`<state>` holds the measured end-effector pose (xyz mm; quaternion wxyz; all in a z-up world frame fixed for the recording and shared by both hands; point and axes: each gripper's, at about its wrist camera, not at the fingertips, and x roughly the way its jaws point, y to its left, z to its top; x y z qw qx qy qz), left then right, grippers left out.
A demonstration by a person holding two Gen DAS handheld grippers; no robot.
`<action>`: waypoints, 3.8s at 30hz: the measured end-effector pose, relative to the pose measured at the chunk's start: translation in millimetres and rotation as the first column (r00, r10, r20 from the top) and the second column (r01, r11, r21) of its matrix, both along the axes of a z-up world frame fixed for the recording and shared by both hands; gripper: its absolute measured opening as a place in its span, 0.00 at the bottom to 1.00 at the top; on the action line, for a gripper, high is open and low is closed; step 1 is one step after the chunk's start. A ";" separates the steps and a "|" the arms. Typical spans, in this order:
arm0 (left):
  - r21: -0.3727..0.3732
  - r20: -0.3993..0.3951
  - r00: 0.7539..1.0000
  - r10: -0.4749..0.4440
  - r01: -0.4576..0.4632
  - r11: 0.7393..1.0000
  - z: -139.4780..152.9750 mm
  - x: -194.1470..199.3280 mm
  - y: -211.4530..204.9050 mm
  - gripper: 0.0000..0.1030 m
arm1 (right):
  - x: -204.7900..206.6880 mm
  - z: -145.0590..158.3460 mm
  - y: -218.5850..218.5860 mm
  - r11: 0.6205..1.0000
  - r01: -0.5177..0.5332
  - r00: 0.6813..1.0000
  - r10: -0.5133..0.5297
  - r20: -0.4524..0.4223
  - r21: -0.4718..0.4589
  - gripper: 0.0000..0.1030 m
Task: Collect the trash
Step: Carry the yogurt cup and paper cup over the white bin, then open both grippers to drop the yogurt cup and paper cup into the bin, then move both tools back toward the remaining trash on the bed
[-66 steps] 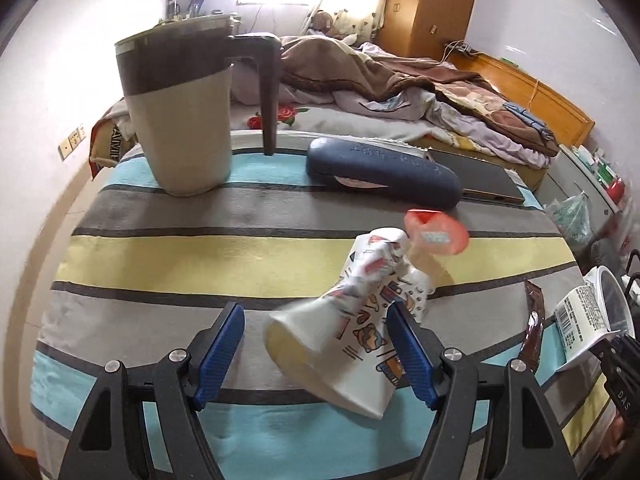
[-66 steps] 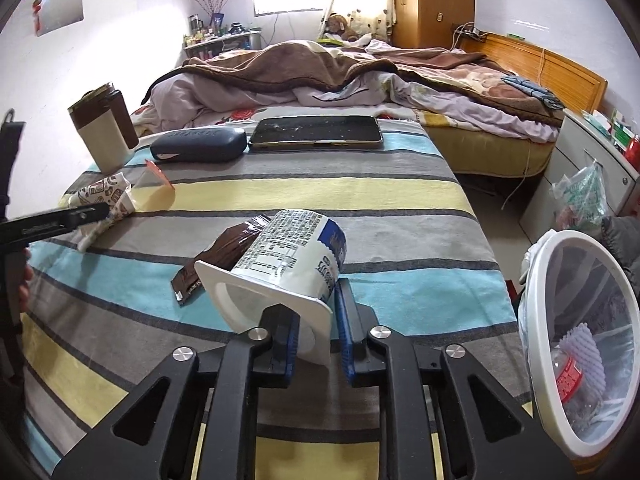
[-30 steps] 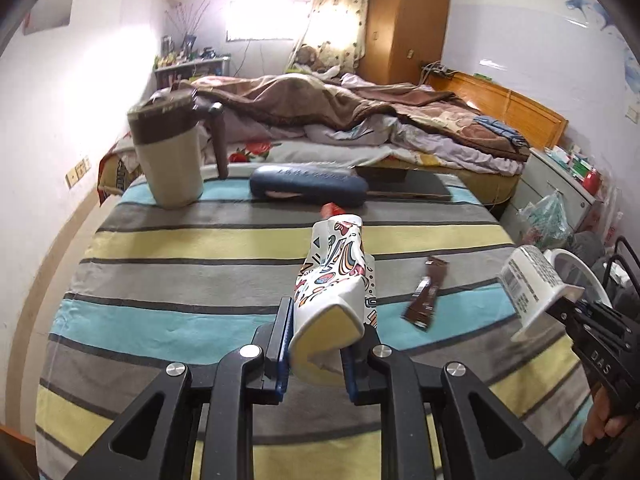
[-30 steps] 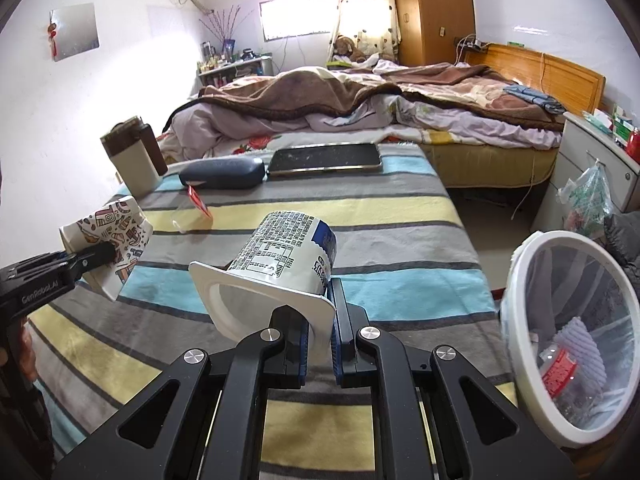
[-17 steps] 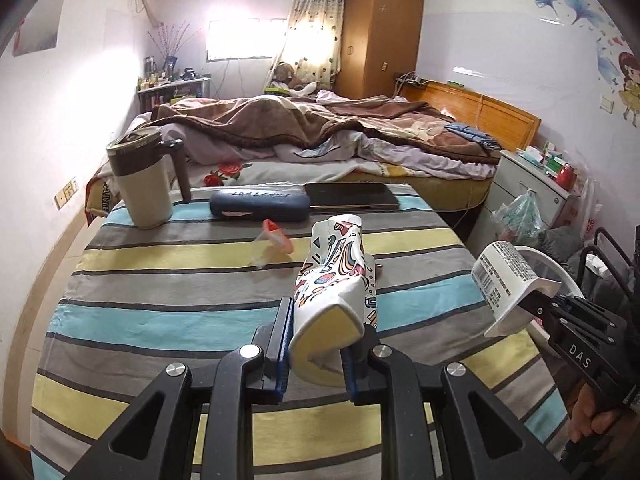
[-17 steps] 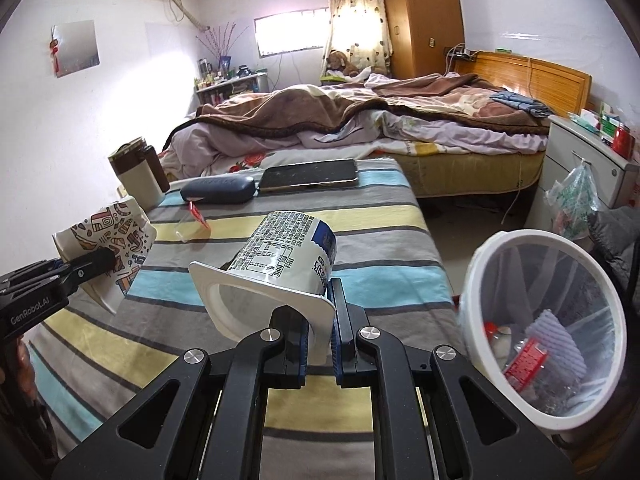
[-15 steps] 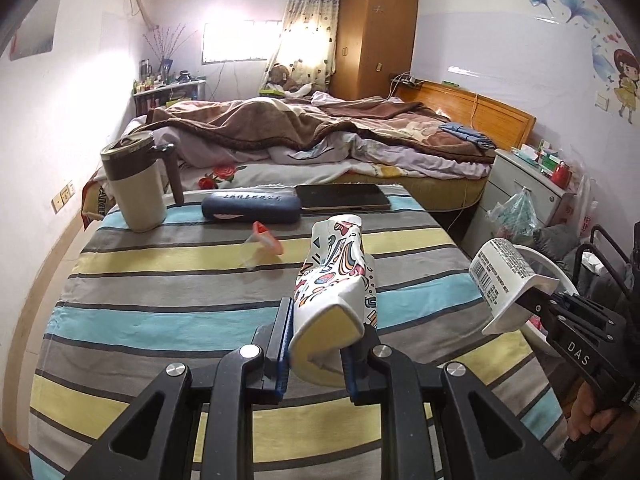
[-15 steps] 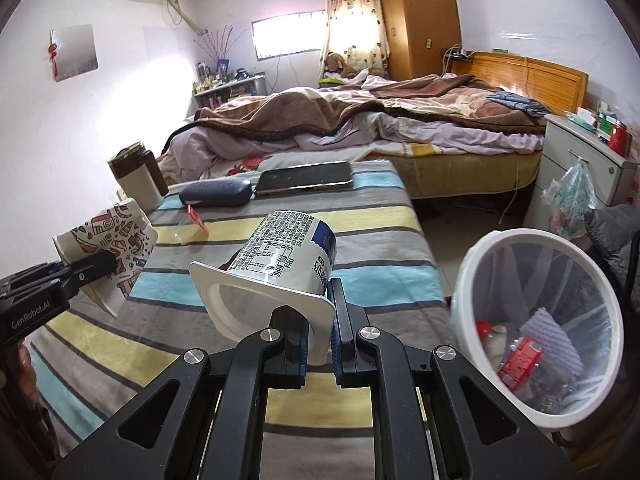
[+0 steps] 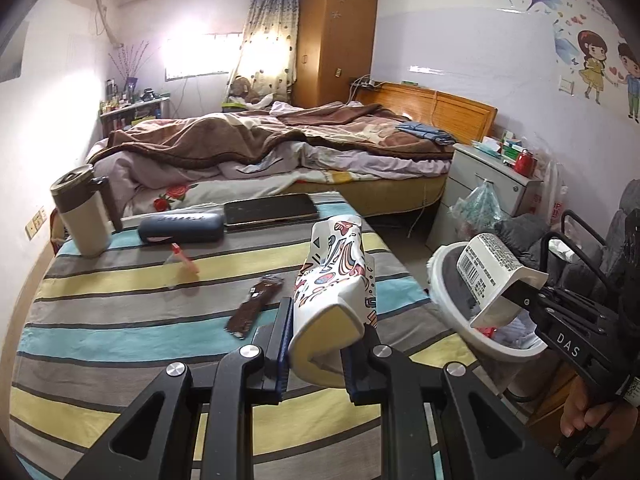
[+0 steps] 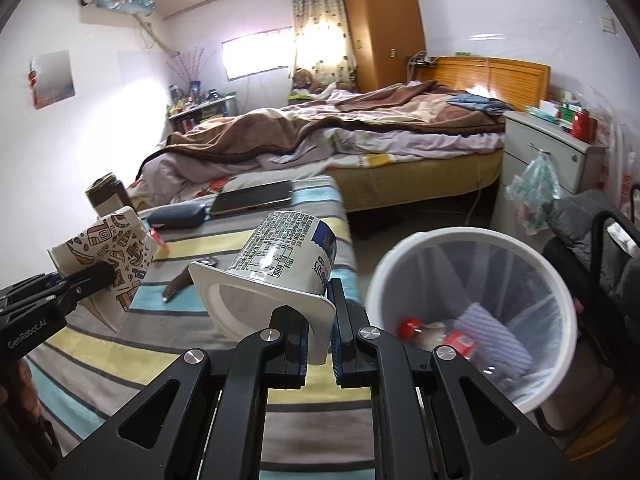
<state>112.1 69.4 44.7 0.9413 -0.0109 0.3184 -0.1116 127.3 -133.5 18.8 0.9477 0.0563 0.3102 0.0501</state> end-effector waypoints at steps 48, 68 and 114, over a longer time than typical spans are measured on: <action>0.002 -0.133 0.952 -0.274 0.277 0.961 -48.6 58.7 -201.6 0.43 | 2.7 -35.4 -138.9 0.973 0.230 0.957 -0.230 -0.176 -0.022 0.54; -0.020 -0.064 0.986 -0.157 0.156 0.988 -22.9 33.2 -128.9 0.48 | -6.4 -13.0 -95.5 0.985 0.173 0.981 -0.174 -0.084 -0.013 0.54; 0.006 -0.089 0.965 0.246 -0.247 0.969 -40.7 38.5 130.4 0.51 | 46.7 -29.6 101.8 0.986 -0.165 0.975 0.164 -0.153 0.007 0.54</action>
